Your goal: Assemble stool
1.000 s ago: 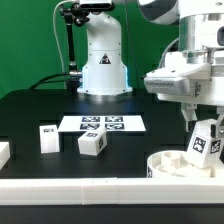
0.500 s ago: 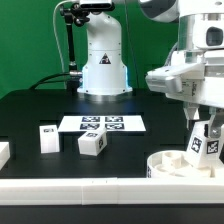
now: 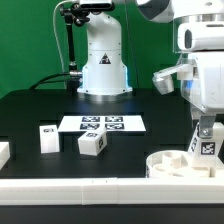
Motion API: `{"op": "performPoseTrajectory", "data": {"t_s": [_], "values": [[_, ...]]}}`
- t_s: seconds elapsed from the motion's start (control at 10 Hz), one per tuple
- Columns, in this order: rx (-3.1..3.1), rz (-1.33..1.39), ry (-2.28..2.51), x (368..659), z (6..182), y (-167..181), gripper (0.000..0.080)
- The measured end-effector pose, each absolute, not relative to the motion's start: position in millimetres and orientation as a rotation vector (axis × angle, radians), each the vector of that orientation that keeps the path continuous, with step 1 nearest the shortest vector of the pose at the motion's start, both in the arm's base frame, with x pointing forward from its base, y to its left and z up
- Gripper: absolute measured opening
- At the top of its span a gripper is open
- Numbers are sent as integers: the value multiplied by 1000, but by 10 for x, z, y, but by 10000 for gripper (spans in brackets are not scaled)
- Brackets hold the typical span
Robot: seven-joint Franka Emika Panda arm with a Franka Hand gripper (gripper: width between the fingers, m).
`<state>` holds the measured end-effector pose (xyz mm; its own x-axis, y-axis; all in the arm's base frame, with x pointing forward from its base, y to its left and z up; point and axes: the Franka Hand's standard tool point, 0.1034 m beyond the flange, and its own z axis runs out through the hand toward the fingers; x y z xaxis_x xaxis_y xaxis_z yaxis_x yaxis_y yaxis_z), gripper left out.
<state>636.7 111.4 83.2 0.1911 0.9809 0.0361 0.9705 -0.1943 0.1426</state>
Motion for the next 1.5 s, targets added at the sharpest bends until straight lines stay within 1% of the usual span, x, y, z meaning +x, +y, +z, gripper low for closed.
{"op": "performPoseTrajectory", "data": {"t_s": [0.5,1.0,1.5], "values": [[2640,204,1577,6364,831,1129,352],[3071,245,839,6340,798,1115,345],[3195,231,381,6335,796,1134,345]]}}
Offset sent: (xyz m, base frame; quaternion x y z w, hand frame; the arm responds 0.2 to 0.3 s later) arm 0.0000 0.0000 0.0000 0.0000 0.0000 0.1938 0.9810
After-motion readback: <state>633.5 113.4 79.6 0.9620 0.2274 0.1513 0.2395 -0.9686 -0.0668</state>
